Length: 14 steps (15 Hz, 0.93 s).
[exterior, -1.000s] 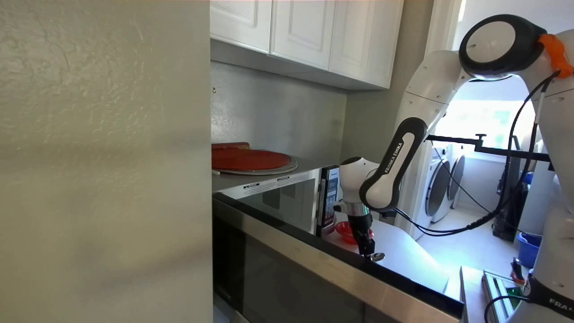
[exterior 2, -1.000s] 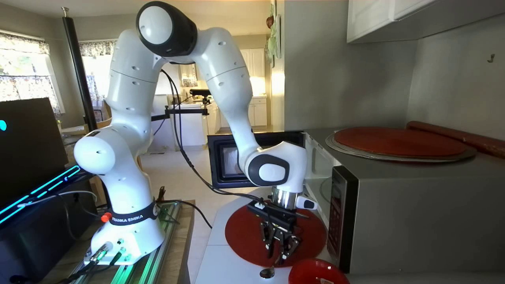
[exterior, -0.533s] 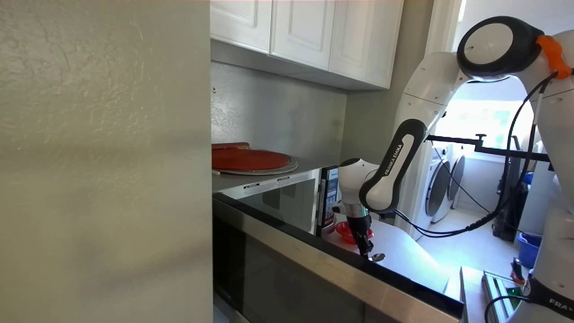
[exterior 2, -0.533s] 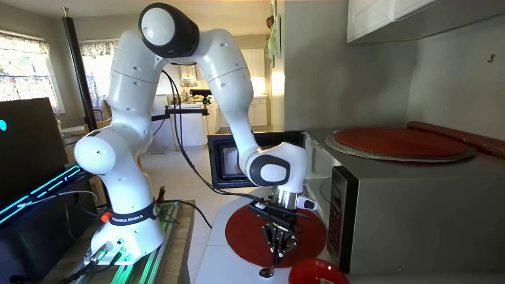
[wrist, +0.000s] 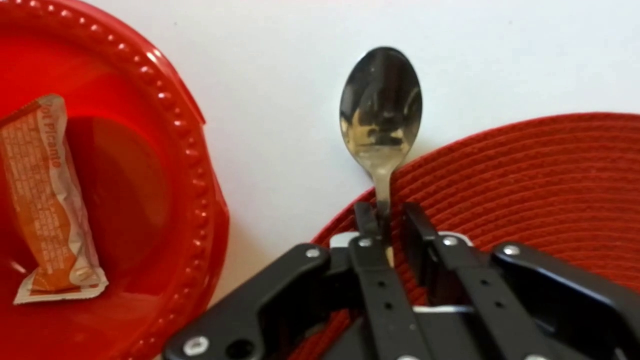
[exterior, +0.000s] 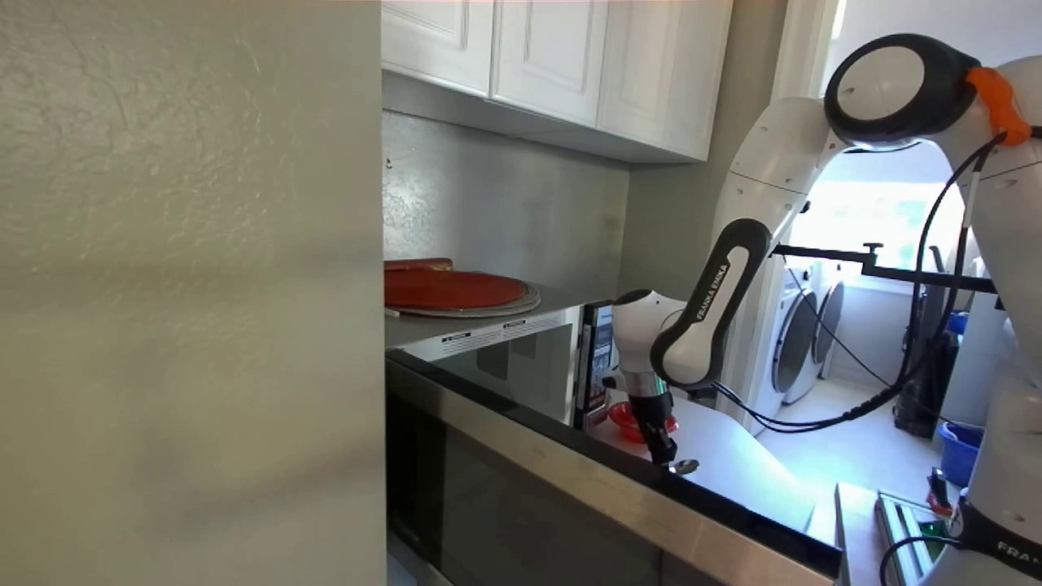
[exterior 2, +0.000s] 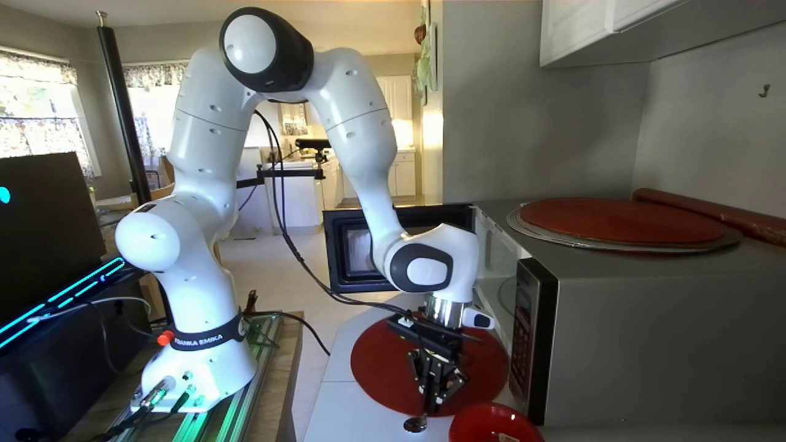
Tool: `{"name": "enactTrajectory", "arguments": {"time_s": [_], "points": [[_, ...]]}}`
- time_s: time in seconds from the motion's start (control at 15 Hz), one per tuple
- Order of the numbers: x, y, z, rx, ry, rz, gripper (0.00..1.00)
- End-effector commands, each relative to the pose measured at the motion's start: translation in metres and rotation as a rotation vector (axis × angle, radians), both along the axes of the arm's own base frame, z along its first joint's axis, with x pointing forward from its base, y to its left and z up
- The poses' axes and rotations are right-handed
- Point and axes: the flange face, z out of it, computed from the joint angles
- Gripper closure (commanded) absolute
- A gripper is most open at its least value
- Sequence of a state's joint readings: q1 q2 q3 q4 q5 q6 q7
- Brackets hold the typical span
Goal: Put the spoon in the bowl
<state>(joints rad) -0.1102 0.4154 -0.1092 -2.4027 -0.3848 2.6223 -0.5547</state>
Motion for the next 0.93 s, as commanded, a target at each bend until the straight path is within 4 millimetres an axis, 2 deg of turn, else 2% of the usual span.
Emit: {"name": "enactTrajectory", "arguments": {"time_s": [0.0,0.13,0.47,0.67,0.87], "points": [[0.005,0.001,-0.007,-0.026,0.004,0.001,0.96],[0.005,0.001,-0.007,-0.026,0.003,0.001,1.0],[0.005,0.006,0.005,0.005,-0.004,0.038,0.98],[0.009,0.021,0.033,0.076,-0.034,0.173,0.98],[0.02,0.027,0.062,0.125,-0.045,0.292,0.98]]}}
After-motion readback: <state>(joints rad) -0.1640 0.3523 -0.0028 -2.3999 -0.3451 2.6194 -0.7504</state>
